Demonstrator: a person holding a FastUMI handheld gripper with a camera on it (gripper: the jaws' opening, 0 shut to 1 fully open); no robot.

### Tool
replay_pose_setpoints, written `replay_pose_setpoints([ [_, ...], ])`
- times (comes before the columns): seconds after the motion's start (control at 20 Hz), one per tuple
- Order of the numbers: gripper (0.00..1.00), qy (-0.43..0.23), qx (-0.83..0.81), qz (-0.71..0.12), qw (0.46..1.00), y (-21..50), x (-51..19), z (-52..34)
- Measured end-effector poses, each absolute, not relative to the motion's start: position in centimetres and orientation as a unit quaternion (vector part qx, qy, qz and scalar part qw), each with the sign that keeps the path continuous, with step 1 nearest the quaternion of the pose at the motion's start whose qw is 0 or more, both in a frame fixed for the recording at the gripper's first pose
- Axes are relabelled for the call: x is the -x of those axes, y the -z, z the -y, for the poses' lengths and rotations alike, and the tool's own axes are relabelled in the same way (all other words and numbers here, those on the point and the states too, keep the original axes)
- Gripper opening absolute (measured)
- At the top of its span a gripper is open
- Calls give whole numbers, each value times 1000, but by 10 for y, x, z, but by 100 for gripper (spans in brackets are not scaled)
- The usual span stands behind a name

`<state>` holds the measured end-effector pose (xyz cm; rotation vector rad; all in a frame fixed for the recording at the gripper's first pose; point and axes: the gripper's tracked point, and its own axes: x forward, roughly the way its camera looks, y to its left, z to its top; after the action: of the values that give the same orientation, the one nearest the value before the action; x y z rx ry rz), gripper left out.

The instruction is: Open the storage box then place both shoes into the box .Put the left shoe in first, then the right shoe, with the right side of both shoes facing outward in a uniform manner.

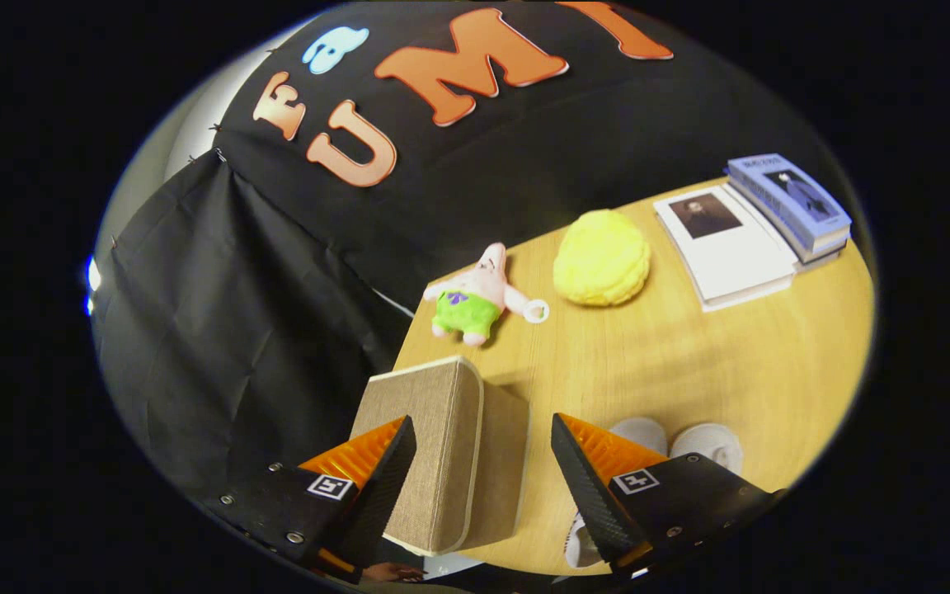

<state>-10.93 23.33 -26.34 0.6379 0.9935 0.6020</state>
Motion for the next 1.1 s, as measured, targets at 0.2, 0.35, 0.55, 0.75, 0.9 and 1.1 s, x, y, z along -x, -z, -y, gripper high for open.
replay_pose_setpoints([
  [0.2,98,-293,-341,-489,747,286,126,-256],
  [0.35,98,-321,-364,-527,698,305,147,-276],
  [0.55,98,-336,-411,-548,646,319,164,-293],
  [0.75,97,-345,-450,-551,613,324,171,-300],
  [0.9,96,-353,-483,-537,595,323,168,-305],
  [1.1,95,-376,-517,-527,560,311,169,-310],
])
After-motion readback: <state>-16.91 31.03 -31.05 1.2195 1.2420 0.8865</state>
